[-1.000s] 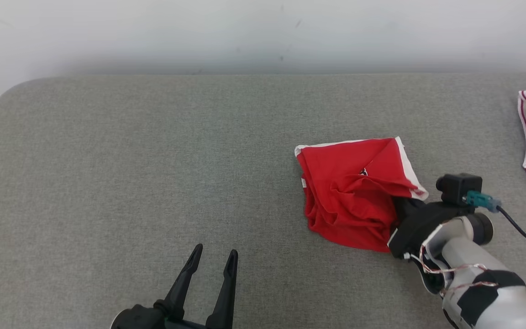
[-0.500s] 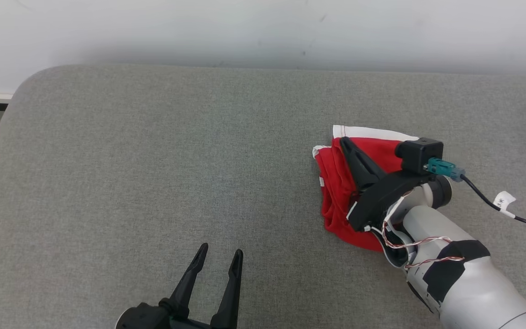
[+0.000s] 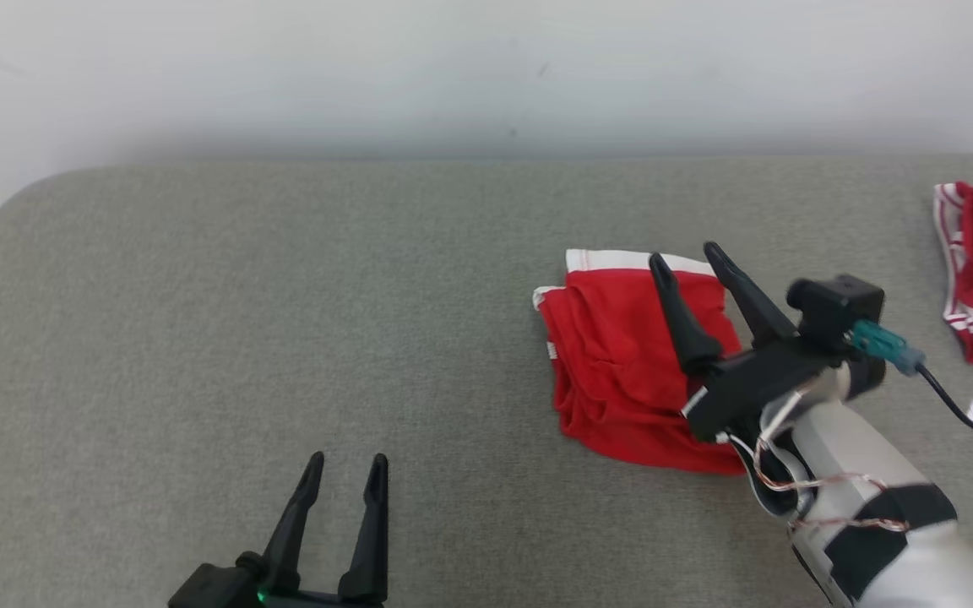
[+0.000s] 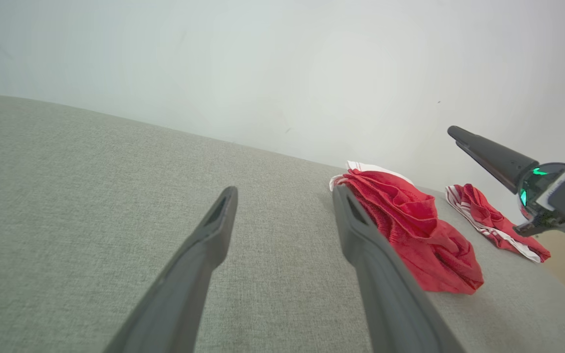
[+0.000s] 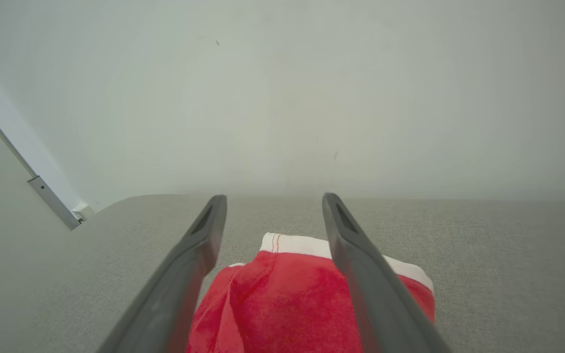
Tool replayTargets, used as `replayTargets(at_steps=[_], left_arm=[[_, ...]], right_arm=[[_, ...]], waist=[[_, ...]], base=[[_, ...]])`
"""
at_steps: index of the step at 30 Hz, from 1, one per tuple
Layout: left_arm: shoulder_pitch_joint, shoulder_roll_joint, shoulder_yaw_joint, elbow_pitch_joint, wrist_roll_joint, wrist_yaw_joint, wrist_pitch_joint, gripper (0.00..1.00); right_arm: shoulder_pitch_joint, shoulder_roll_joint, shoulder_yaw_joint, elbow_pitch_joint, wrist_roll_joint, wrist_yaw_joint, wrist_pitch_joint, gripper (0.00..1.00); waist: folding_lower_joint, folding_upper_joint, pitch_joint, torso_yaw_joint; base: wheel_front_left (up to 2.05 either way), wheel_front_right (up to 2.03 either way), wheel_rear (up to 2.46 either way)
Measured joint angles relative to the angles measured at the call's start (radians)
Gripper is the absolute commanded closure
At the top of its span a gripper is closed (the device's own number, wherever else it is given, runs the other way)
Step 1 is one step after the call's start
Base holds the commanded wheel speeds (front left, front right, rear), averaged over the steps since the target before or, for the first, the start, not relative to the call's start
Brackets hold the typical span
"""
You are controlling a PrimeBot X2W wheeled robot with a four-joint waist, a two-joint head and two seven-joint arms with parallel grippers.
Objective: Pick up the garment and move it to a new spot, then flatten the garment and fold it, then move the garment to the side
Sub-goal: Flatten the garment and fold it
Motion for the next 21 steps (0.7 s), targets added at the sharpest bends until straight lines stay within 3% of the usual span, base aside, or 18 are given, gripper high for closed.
replayTargets(at_steps=[11, 21], left_arm=[[0.059, 0.005, 0.126, 0.003, 0.038, 0.003, 0.000, 0.00], [0.126, -0.005, 0.207, -0.025, 0.099, -0.073, 0.000, 0.00]], right_arm=[[0.306, -0.006, -0.261, -0.204, -0.204, 0.000, 0.000, 0.00], [0.557, -0.001, -0.357, -0.372, -0.302, 0.000, 0.000, 0.00]], waist=[[-0.0001, 0.0000, -0.092, -0.084], [-0.0002, -0.0001, -0.161, -0.131]], base=[[0.00, 0.00, 0.00], [0.00, 0.00, 0.00]])
